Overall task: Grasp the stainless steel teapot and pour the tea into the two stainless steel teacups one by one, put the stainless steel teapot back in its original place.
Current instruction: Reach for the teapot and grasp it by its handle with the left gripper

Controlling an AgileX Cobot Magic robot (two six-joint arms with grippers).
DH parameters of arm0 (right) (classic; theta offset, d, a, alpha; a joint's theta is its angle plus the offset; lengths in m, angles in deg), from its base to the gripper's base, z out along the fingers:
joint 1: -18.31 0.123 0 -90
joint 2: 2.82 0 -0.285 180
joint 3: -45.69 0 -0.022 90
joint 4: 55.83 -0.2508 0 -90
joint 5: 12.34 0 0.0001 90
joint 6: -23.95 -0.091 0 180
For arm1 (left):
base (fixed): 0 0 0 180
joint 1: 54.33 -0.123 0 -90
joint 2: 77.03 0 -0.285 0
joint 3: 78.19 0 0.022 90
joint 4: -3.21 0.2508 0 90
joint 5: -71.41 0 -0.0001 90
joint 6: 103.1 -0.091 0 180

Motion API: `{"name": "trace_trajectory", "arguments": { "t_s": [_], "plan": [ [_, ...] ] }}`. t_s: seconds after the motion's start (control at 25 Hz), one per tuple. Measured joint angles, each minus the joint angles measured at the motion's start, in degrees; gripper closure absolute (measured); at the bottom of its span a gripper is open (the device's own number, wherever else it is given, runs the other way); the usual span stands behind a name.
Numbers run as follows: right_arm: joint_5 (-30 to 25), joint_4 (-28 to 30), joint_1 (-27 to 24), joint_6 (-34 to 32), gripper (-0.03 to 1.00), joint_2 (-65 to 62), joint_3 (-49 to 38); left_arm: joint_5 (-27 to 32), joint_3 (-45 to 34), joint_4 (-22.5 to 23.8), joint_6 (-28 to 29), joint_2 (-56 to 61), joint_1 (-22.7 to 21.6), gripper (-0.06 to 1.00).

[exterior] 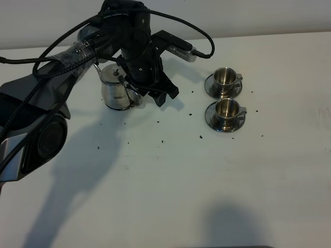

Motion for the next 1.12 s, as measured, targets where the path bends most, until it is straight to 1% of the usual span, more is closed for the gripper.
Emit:
{"name": "trace_trajectory", "arguments": {
  "t_s": [0.16,0.32,0.68,1.12],
  "plan": [
    [0.0,0.0,0.0,0.0,0.55,0.0,0.0,0.0,-0.1,-0.3,0.3,0.2,0.0,0.42],
    [0.0,0.0,0.0,0.0,0.55,0.0,0.0,0.0,-3.2,-0.3,0.9,1.2,0.0,0.42],
    [0.0,0.0,0.0,0.0,0.55,0.0,0.0,0.0,-9.3,2.9,1.4,5.3,0.0,0.42],
    [0.0,0.0,0.0,0.0,0.55,0.0,0.0,0.0,-14.6,3.8,2.7,6.1,-0.3,0.42]
  ]
}}
